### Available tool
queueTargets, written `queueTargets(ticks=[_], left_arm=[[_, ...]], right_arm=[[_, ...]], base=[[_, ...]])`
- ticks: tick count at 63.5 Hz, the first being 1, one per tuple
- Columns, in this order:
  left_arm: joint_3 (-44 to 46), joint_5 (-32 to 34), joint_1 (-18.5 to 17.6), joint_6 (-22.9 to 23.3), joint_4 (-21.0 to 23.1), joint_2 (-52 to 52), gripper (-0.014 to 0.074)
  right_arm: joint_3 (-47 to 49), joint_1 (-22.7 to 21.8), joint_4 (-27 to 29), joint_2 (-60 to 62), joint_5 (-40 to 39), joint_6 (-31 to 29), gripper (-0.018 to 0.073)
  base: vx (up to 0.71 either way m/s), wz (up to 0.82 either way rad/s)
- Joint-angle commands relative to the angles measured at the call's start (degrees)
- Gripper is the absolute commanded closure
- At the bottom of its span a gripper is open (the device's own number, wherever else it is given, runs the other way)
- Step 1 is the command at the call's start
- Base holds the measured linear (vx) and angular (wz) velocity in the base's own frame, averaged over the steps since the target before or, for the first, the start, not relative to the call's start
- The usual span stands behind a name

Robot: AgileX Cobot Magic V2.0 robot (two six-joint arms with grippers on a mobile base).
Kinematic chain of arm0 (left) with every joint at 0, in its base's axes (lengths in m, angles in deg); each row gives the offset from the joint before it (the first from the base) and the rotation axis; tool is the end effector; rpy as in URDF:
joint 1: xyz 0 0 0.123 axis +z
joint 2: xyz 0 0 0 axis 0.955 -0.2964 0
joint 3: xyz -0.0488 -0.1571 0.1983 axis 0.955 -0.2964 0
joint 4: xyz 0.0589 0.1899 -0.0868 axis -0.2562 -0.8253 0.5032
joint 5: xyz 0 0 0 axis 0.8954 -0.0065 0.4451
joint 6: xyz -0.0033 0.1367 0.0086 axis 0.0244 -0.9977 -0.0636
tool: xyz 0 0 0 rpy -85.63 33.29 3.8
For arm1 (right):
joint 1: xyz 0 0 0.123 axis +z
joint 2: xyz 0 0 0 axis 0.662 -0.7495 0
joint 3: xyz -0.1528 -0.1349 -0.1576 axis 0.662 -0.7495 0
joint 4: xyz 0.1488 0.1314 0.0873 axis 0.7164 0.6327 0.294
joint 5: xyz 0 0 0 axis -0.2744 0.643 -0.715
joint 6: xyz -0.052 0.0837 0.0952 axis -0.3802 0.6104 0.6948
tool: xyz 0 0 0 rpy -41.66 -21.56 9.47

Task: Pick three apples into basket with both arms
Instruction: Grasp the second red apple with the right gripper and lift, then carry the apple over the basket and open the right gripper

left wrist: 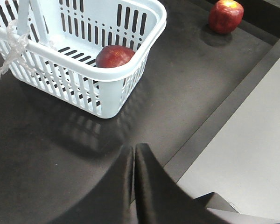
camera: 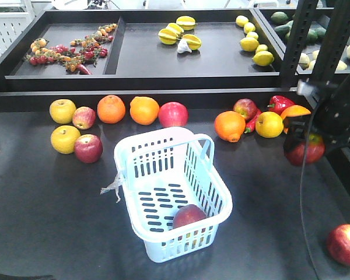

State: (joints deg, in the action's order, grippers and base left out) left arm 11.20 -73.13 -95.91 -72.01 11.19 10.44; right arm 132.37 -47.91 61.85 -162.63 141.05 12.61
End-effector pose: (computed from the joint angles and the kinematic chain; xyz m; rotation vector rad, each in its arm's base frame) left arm 0.0911 -0.0961 0.2066 0.7552 2.0735 -0.6078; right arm 0.3818 -0.0132 0.1771 -0.0418 2.9664 0.3005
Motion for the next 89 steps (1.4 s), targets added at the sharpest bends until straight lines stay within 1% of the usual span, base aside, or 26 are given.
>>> queueTargets(ticks=[1, 8, 17, 25, 30, 35, 40, 54, 62, 71, 80, 86, 89], left_arm=[[1.52, 2.53, -0.22, 0.49, 1.90, -0.31, 0.0604], [1.52, 2.53, -0.22, 0.49, 1.90, -0.31, 0.0604], [1.52, 2.53, -0.22, 0.49, 1.90, -0.31, 0.0604], [1.52, 2.58, -0.22, 0.49, 1.90, -0.31, 0.0604], [1.52, 2.58, -0.22, 0.49, 1.90, -0.31, 0.0604], [1.52, 2.58, -0.22, 0.49, 1.90, -0.31, 0.0604], [1.52, 2.63, -0.22, 0.49, 1.90, -0.31, 0.0604], [1.52, 2.54, -0.22, 0.49, 1.90, -0.31, 0.0604], [1.52, 2.54, -0.22, 0.49, 1.90, -0.31, 0.0604], [1.52, 2.54, -0.22, 0.49, 1.90, -0.31, 0.0604], [1.52, 2.54, -0.22, 0.49, 1.90, -0.31, 0.0604], [1.52, 2.54, -0.22, 0.49, 1.95, -0.31, 0.0604], [1.52, 2.54, -0.22, 0.49, 1.95, -0.31, 0.0604]], right_arm=[[-0.59, -0.23, 3.49, 7.84, 2.26, -1.10, 0.0567], [-5.74, -0.23, 7.96, 12.91, 2.85, -3.09, 0.0565], [-14.53, -0.23, 15.96, 19.33, 2.47, -8.48, 0.0564], [-21.75, 0.01, 24.27, 25.10, 2.33, -13.38, 0.0564], [-24.81, 1.15, 28.45, 27.64, 2.14, -17.25, 0.0564], [-26.09, 3.78, 31.29, 29.27, 1.15, -18.66, 0.0564], [-26.03, 7.30, 32.06, 29.38, -0.38, -18.25, 0.0564], [-26.03, 19.40, 31.37, 26.12, -9.97, -17.46, 0.0564], [-26.03, 24.02, 30.79, 22.28, -15.53, -17.29, 0.0564], [-26.03, 26.56, 30.22, 17.59, -19.33, -17.46, 0.0564], [-25.88, 26.65, 30.59, 15.05, -21.33, -17.86, 0.0546], [-25.88, 26.65, 30.54, 14.62, -22.24, -18.00, 0.0502], [-25.88, 26.65, 30.79, 14.68, -22.17, -18.47, 0.0459]], base=[[0.00, 0.00], [0.00, 0.00], [0.00, 0.00], [0.00, 0.00], [0.00, 0.00], [0.00, 0.00], [0.00, 0.00], [0.00, 0.00], [0.00, 0.00], [0.00, 0.00], [0.00, 0.00], [0.00, 0.00], [0.00, 0.00]])
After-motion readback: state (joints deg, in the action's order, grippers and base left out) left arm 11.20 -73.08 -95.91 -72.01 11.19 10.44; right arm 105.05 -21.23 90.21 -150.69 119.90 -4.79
